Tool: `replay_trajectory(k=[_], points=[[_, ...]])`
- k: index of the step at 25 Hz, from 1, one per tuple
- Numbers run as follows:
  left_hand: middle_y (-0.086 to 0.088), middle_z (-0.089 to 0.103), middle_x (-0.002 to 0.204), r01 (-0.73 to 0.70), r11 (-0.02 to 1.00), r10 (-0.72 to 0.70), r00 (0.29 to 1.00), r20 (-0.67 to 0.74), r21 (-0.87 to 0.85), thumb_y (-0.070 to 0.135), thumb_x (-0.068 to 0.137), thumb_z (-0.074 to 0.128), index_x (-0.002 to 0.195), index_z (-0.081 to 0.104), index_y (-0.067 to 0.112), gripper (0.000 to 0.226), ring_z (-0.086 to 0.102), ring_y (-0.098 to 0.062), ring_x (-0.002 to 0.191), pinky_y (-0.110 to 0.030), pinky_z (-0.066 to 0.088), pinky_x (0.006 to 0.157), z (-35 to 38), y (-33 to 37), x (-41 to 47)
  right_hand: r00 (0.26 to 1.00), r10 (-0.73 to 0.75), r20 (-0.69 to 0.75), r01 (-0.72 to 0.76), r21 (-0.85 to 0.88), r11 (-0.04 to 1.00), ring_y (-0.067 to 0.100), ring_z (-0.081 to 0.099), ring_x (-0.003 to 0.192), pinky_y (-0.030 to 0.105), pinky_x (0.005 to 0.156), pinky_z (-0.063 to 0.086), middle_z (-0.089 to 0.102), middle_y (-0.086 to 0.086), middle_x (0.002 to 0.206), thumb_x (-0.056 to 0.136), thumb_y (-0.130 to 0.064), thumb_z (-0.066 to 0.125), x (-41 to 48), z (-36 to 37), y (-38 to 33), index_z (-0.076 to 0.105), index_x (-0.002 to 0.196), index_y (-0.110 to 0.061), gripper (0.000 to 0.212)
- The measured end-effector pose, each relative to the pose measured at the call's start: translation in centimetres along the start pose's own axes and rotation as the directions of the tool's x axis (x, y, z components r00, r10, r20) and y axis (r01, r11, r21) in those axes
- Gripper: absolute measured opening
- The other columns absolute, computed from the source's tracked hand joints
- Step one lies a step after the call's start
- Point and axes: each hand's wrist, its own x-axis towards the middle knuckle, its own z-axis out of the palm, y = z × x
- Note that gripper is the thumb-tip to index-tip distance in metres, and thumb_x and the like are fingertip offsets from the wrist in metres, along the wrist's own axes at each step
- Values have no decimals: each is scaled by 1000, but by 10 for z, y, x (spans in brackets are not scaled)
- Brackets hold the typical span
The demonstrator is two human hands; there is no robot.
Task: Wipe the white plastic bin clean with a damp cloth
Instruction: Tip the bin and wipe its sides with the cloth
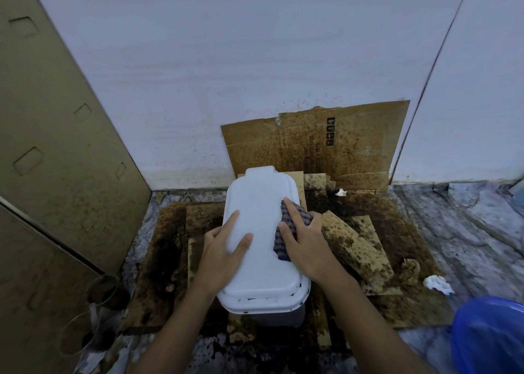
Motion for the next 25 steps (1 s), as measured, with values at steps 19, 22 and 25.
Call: replay_trajectory(k=[19,22,25], points=[[34,46,141,-312,950,308,946,-103,-20,50,99,56,130,53,54,31,28,4,143,-43,28,121,14,22,-11,992,-123,8,112,-476,872,19,-33,149,54,117,-21,-26,-12,164,96,-65,-4,9,-1,-14,-18,157,-29,73],[40,51,135,-336,940,341,935,-98,60,52,100,53,128,60,52,29,26,7,144,-48,15,125,23,26,-10,986,-160,49,168,-270,948,10,-33,148,50,113,-29,-22,-20,163,104,-57,13,10,-10,-17,-15,156,-36,63],[41,45,132,-307,929,339,930,-139,209,51,99,54,131,61,48,33,24,4,146,-26,-19,115,34,47,-12,991,-130,-8,128,-153,980,4,-27,149,48,117,-27,-16,-21,164,106,-53,19,3,-19,-7,-7,159,-36,62]])
